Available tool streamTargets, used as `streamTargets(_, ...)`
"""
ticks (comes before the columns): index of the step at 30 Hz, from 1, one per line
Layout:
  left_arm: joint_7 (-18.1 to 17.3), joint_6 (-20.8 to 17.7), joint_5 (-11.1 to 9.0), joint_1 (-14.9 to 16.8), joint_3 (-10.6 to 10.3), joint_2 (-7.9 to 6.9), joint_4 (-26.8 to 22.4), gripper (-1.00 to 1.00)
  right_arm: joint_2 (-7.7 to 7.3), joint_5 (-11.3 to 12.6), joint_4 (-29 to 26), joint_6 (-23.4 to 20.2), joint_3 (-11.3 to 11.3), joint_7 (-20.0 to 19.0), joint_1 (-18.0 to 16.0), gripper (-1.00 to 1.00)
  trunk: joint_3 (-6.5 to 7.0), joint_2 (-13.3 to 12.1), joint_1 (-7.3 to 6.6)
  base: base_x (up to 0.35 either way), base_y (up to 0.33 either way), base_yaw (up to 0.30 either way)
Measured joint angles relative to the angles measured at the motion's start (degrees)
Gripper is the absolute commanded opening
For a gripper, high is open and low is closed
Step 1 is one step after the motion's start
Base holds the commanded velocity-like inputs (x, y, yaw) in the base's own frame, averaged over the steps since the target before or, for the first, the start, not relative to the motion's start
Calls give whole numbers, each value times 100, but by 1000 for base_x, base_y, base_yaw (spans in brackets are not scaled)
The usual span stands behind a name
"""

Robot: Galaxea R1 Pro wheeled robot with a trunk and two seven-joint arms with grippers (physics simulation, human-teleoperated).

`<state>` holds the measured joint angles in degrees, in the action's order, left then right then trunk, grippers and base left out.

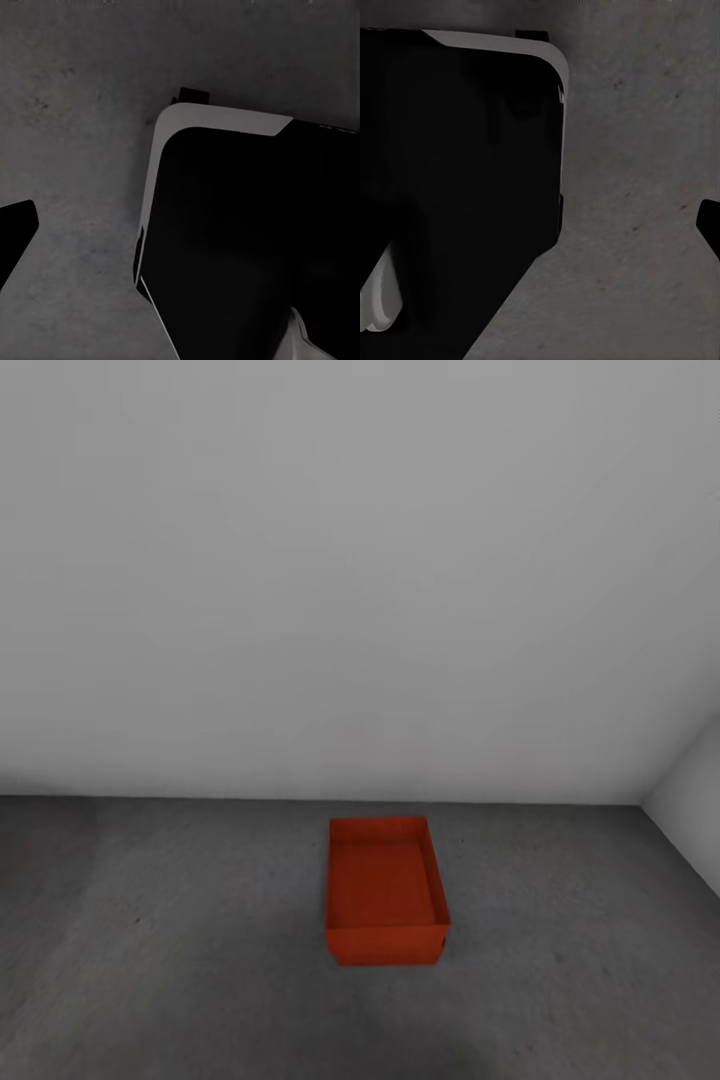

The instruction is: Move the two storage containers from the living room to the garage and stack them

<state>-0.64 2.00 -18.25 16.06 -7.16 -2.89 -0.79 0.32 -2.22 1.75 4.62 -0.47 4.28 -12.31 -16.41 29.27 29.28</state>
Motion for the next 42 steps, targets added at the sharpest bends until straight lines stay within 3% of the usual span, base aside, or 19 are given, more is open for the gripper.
streamTargets(42, 0, 2, 7, 3, -5, 0, -6, 100, 19, -8, 0, 31, 0, -22, 255, 100, 388, -1, 0, 0, 0, 0)
